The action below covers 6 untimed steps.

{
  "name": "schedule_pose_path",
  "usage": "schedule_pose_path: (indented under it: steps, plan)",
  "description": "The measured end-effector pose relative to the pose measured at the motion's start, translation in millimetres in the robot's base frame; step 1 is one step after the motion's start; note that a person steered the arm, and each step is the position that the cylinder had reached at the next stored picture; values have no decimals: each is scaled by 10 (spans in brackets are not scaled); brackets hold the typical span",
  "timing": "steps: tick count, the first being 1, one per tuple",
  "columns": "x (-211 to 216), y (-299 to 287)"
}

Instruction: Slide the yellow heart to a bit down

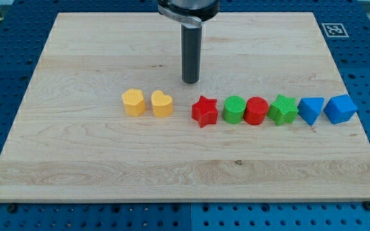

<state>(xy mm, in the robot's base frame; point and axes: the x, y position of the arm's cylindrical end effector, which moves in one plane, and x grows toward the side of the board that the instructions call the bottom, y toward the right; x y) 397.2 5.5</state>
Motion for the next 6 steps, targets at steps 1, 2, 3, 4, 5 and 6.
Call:
schedule_pose_path:
  steps: [1,2,3,4,5,6]
  plan:
    - [-4,-70]
    - [13,-331]
    - [108,-551]
    - [212,-696]
    - [297,-774]
    - [396,-750]
